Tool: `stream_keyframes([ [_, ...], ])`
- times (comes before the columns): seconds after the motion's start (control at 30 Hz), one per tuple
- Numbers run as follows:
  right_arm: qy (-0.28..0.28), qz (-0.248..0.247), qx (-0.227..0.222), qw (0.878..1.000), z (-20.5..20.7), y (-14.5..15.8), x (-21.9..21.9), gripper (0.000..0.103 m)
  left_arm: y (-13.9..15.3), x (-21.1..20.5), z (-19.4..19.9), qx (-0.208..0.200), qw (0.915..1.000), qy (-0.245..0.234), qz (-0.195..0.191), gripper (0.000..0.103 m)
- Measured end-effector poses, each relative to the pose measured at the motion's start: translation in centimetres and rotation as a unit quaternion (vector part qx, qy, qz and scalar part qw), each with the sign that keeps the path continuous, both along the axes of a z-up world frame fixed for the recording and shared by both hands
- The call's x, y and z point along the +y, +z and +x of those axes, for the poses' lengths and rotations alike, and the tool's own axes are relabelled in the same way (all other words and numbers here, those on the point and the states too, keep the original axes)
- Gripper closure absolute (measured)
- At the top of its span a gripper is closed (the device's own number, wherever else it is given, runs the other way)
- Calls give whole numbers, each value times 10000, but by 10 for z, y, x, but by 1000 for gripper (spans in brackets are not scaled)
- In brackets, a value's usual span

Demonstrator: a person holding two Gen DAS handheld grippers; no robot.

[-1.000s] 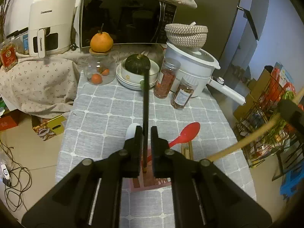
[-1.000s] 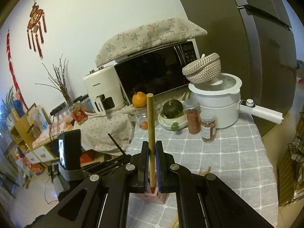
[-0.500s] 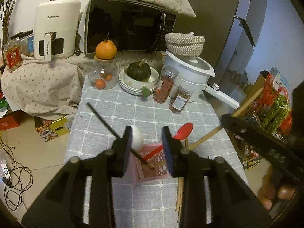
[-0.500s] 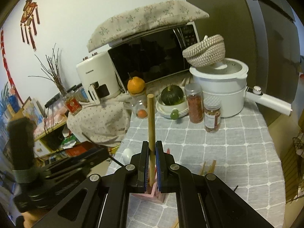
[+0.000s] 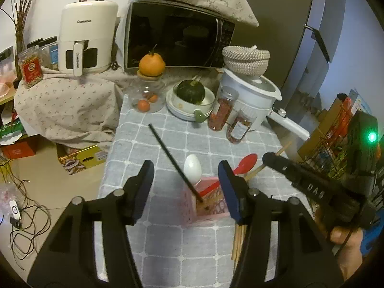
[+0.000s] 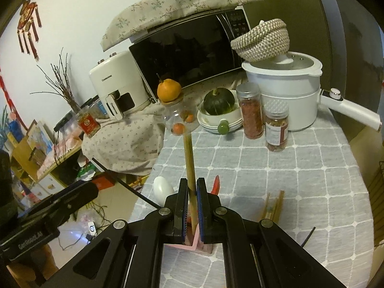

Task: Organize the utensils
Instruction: 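Lower the wooden chopstick into the pink basket and open the right tool, then move both tools back toward the remaining chopsticks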

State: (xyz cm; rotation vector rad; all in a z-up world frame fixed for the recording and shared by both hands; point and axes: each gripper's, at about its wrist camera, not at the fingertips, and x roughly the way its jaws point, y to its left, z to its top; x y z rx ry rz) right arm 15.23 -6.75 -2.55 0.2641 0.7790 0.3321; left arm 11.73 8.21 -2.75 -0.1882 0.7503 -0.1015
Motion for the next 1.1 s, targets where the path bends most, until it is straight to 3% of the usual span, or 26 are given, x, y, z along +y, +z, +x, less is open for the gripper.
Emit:
stream_keyframes([
  [0.1,-31,51,19,10000,0,1,-3,93,-3,2,-2,89,9999,10,55,40],
  [0.27,-64,207,-66,9997,-6,11,-11,72,-5,3,-8,171,9999,3,22,27],
  [0.33,-93,230,-156,9996,-11,18,-16,57,-7,2,-10,217,9998,-15,9,25],
  [0.4,-121,278,-281,9991,-18,26,-23,53,-9,0,-12,278,9996,-36,-16,21],
  [0.63,-266,333,-536,9977,-35,49,-49,41,-21,-12,-16,532,9983,-234,-99,19],
  [0.8,-416,51,-511,9978,-46,49,-70,36,-34,-25,-20,690,9970,-357,37,18],
  [1.0,-533,-452,-108,9975,-53,22,-90,33,-54,-41,-22,1007,9935,-512,107,18],
  [1.1,-657,-653,332,9951,-52,-1,-100,33,-62,-49,-23,1118,9922,-539,118,18],
])
